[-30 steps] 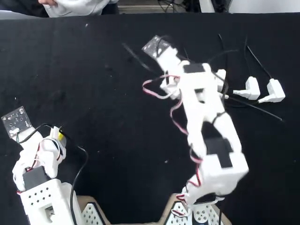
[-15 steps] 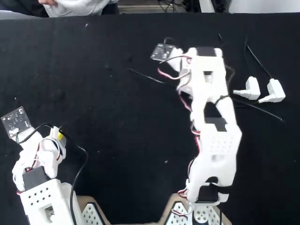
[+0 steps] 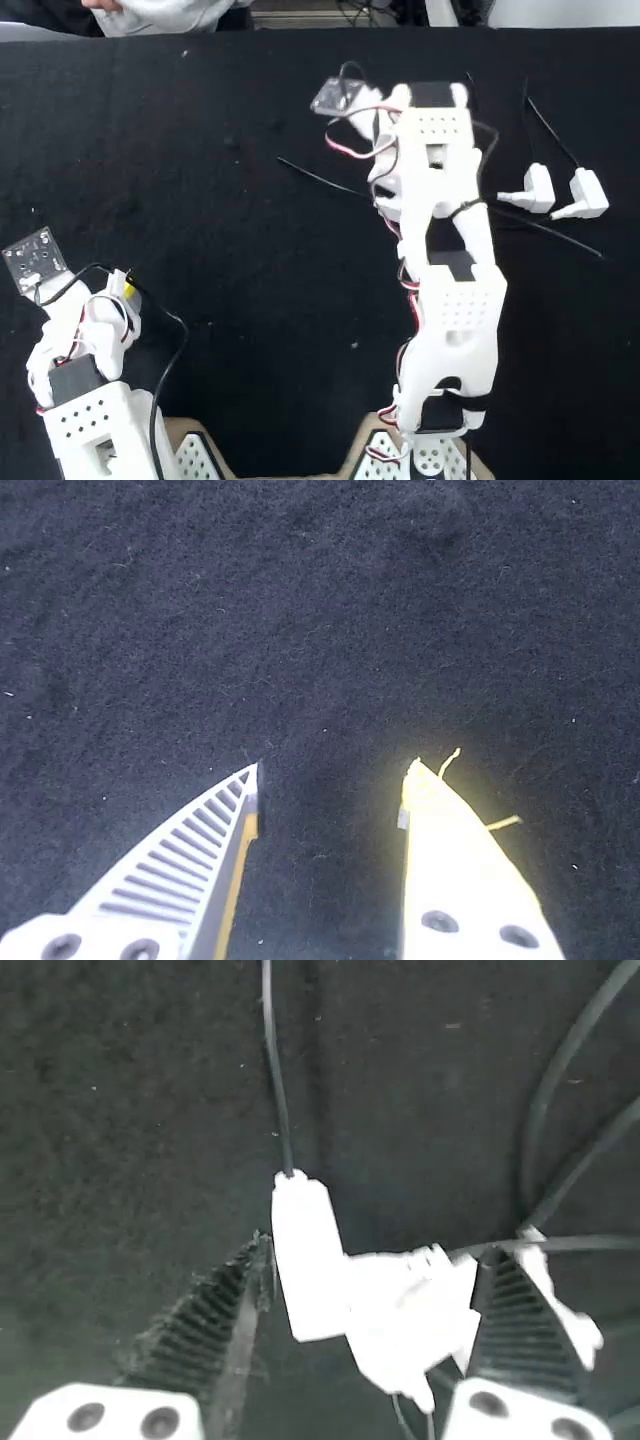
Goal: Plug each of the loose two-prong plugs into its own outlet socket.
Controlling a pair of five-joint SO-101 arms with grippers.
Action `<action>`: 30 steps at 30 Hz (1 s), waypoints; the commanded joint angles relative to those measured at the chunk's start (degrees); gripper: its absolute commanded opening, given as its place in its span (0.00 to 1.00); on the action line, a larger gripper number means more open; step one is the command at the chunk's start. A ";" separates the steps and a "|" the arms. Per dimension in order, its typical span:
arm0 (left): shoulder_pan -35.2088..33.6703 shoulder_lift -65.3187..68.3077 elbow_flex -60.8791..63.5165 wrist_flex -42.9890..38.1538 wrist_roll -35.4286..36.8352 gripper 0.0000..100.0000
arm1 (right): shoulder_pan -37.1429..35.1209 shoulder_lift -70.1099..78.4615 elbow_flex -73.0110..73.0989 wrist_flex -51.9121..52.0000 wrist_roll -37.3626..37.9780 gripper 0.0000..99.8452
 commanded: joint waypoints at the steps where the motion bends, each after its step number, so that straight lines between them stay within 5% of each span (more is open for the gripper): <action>1: -0.13 -0.70 -4.09 -0.79 0.53 0.23 | -0.79 -8.57 -11.03 7.56 -5.01 0.29; 8: 2.33 -0.70 -5.67 -0.26 0.26 0.23 | 0.88 -19.38 -10.59 7.03 -16.00 0.01; 12: 7.25 -0.70 -9.10 2.29 0.18 0.21 | 3.16 -26.68 -6.46 6.59 -25.23 0.01; 17: 12.53 -0.70 -12.53 2.55 -0.79 0.02 | 5.19 -35.91 2.77 6.42 -35.34 0.01; 30: 21.41 -0.70 -11.47 -0.18 -13.10 0.04 | 13.10 -68.62 41.10 -4.92 -35.60 0.01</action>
